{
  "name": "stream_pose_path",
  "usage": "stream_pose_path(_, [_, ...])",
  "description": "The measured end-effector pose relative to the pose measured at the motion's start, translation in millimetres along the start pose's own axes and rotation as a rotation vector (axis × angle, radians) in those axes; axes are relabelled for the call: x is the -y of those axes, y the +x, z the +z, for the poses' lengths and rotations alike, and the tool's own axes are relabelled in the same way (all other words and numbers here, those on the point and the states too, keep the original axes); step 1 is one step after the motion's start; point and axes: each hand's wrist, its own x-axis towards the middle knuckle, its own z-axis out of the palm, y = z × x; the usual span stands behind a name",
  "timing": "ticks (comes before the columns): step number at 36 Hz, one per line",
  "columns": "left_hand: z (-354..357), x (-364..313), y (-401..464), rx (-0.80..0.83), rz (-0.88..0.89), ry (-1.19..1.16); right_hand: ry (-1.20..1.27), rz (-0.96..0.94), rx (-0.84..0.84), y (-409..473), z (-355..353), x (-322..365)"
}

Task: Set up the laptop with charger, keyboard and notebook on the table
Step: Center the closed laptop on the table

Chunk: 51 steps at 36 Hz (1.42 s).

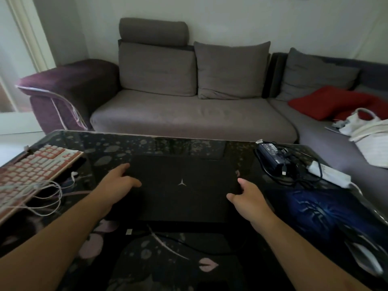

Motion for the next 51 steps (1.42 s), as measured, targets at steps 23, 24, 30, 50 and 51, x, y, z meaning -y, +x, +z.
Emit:
stream_pose_path(23, [-3, 27, 25, -0.022, 0.055, -0.102, 0.039, 0.035, -0.096, 19, 10, 2])
stream_pose_path(24, [-2, 27, 28, -0.029, 0.057, -0.1, 0.032, 0.025, -0.095, 22, 10, 2])
stream_pose_path(30, [2, 29, 46, -0.017, 0.068, -0.095, -0.009, 0.01, -0.113, 44, 13, -1])
stream_pose_path(50, [28, 7, -38, -0.091, 0.576, 0.527, -0.653, -0.471, -0.202, -28, 2, 2])
stream_pose_path(51, [31, 3, -48, -0.032, 0.563, 0.53, -0.635, -0.493, -0.118, -39, 4, 6])
